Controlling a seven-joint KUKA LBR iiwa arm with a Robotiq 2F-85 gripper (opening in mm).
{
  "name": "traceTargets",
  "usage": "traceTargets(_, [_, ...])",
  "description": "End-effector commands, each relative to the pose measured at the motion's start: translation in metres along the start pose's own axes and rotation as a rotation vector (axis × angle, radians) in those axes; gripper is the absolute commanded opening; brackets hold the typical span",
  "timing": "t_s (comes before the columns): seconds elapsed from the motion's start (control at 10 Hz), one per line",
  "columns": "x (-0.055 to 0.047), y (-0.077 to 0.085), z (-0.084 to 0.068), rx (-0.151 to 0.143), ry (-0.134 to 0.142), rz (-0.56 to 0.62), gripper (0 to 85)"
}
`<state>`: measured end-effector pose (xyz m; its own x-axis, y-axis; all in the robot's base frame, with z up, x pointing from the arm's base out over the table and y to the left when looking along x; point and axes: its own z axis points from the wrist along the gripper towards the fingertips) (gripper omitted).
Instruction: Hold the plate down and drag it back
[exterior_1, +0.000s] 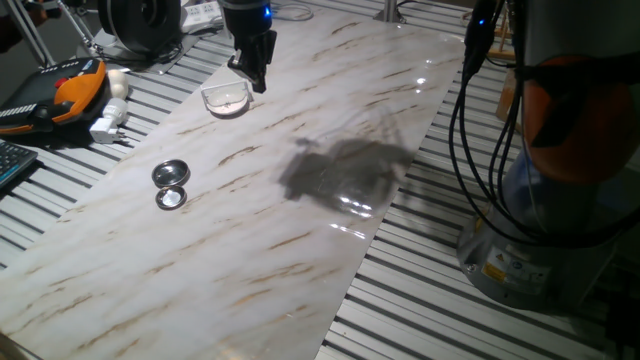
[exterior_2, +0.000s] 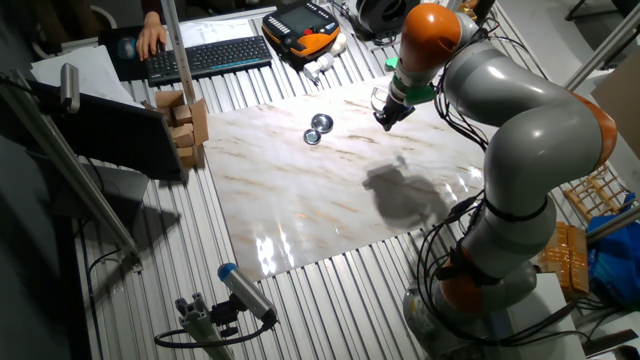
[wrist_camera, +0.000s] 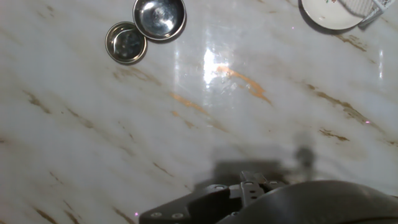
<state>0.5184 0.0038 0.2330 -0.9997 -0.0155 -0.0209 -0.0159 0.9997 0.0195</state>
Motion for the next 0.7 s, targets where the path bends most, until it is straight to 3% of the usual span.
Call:
traceTargets(0.0, [-0.001,-0.001,0.003,0.017,-0.009,0.006,0.0])
traceTargets(0.3, [-0.006,-0.003,0.019,0.047,-0.043,0.044,0.0])
traceTargets(0.6, [-0.009,-0.004,0.029,0.049,-0.049,0.099,0.0])
